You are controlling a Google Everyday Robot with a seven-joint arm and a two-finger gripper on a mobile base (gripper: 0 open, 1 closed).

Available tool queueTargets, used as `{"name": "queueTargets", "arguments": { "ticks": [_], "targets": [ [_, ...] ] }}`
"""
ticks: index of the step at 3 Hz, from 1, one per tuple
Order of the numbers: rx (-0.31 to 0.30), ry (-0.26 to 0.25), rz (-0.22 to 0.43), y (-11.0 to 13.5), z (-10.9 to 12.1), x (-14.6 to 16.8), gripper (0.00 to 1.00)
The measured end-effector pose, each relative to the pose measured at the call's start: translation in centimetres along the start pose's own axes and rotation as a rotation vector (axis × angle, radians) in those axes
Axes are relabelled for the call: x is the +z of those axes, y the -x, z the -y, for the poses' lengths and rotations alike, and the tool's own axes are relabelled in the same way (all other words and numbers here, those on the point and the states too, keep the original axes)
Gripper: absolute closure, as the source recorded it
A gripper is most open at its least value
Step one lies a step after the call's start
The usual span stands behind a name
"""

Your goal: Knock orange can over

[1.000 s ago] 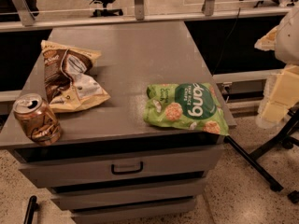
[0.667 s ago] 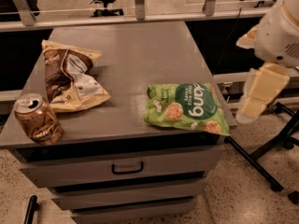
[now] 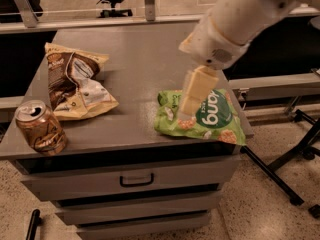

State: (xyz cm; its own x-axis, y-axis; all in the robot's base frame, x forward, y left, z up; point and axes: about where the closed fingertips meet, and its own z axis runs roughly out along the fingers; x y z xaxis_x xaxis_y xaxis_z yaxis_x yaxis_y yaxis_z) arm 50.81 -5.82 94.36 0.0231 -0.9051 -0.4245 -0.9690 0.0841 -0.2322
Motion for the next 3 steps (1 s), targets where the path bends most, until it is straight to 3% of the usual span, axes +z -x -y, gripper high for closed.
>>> {"name": "queueTargets", "arguments": {
  "ticks": [2,3],
  "targets": [
    [-0.134,0.065,0.234,10.2,1.6,5.7,0.00],
    [-0.184,0.120,0.351,14.5,0.4,7.0,0.00]
  ]
}}
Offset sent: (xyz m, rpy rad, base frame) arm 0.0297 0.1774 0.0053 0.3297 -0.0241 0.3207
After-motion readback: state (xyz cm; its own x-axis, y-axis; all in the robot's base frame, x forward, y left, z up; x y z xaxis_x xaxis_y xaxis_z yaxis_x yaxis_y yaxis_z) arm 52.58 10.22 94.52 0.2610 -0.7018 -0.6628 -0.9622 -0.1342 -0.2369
